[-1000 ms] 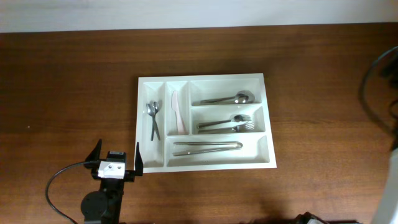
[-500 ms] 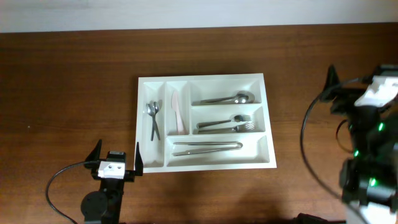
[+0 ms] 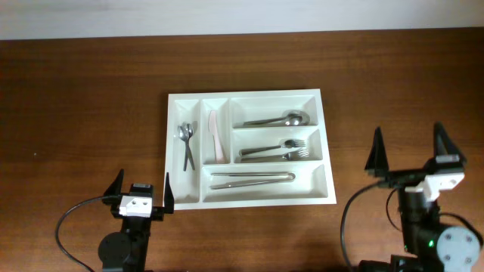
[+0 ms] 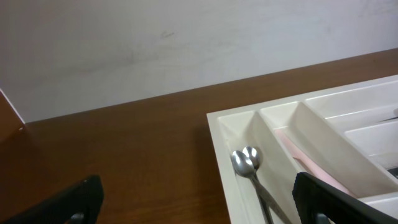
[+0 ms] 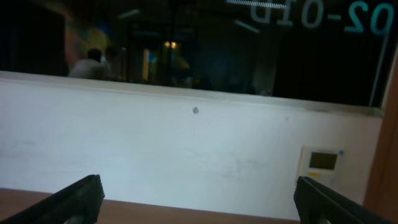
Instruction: Pack container
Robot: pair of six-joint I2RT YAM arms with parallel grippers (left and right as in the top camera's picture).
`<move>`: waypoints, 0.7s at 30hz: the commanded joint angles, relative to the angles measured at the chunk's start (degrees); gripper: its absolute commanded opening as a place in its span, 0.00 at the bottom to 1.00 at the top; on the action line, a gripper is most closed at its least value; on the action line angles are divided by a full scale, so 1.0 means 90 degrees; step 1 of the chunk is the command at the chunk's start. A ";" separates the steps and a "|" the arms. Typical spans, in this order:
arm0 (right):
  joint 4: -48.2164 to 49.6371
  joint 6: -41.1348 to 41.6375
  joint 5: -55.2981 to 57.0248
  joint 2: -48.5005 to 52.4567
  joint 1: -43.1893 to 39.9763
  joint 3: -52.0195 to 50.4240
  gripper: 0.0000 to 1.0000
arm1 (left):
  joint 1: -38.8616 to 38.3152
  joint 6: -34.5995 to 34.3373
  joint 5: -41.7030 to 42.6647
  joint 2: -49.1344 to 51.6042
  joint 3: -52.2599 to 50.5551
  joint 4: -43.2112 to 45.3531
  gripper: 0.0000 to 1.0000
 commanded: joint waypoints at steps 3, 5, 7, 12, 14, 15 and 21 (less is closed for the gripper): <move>0.0036 -0.0019 0.0019 -0.0685 0.0153 -0.0483 0.99 | 0.0036 0.0104 -0.0044 -0.0061 -0.0058 0.0019 0.99; 0.0078 -0.0015 0.0015 -0.0886 0.0155 -0.0610 0.99 | 0.0039 0.0104 -0.0044 -0.0061 -0.0058 0.0019 0.99; 0.0112 -0.0017 0.0017 -0.1066 0.0211 -0.0697 0.99 | 0.0039 0.0102 -0.0044 -0.0061 -0.0058 0.0019 0.99; 0.0114 -0.0019 0.0019 -0.1481 0.0410 -0.0903 0.99 | 0.0036 0.0104 -0.0044 -0.0061 -0.0058 0.0019 0.99; 0.0114 -0.0017 0.0017 -0.1630 0.0503 -0.0986 0.99 | 0.0039 0.0104 -0.0044 -0.0061 -0.0058 0.0019 0.99; 0.0114 -0.0017 0.0017 -0.1702 0.0568 -0.1025 0.99 | 0.0039 0.0102 -0.0044 -0.0061 -0.0058 0.0019 0.99; 0.0114 -0.0019 0.0017 -0.2084 0.0920 -0.1253 0.99 | 0.0036 0.0104 -0.0044 -0.0061 -0.0058 0.0019 0.99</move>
